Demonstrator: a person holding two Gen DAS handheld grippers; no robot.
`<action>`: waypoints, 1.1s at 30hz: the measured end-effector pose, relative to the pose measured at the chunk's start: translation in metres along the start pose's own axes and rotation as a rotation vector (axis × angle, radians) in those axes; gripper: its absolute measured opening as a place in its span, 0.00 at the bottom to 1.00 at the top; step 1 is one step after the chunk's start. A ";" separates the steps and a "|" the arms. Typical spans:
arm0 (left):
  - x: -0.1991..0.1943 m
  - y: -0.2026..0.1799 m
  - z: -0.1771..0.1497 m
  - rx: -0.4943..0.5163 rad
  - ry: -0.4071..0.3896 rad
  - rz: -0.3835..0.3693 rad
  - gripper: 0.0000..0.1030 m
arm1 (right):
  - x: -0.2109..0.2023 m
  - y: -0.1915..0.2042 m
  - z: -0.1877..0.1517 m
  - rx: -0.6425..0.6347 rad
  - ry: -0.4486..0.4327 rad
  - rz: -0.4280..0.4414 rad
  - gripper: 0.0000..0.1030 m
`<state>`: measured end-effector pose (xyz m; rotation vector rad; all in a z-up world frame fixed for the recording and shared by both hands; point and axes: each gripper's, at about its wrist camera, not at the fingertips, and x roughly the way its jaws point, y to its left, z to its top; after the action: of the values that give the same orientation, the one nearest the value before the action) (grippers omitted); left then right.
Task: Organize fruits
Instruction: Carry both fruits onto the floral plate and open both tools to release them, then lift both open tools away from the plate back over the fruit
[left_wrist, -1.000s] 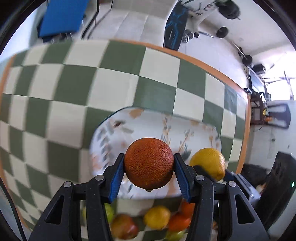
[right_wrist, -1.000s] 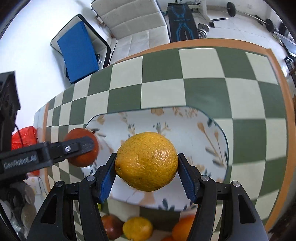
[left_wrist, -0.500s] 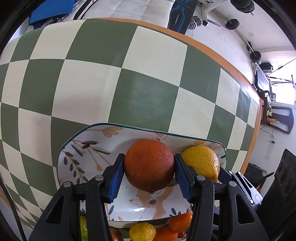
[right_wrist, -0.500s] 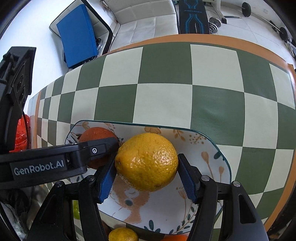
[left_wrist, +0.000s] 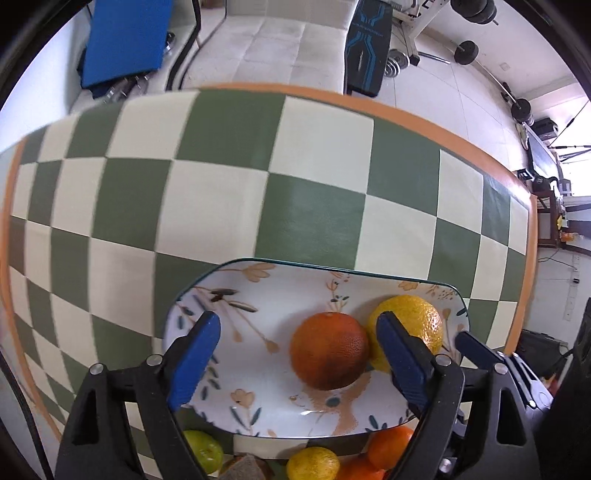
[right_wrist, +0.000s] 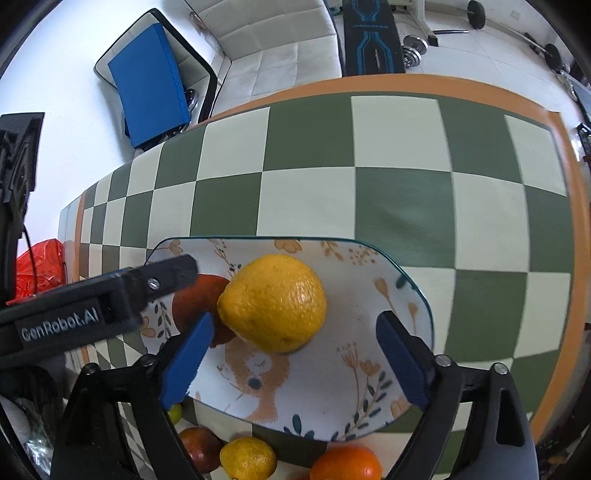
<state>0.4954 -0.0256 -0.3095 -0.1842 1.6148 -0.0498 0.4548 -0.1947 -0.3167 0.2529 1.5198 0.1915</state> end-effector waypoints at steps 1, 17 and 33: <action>-0.006 0.002 -0.003 0.005 -0.017 0.010 0.84 | -0.006 0.001 -0.004 0.002 -0.012 -0.026 0.92; -0.104 0.016 -0.130 0.107 -0.317 0.170 0.84 | -0.100 0.025 -0.113 0.011 -0.193 -0.236 0.94; -0.195 0.016 -0.224 0.174 -0.476 0.127 0.84 | -0.204 0.058 -0.203 0.023 -0.364 -0.242 0.94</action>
<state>0.2788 0.0015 -0.1074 0.0411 1.1371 -0.0446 0.2451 -0.1874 -0.1115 0.1123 1.1785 -0.0630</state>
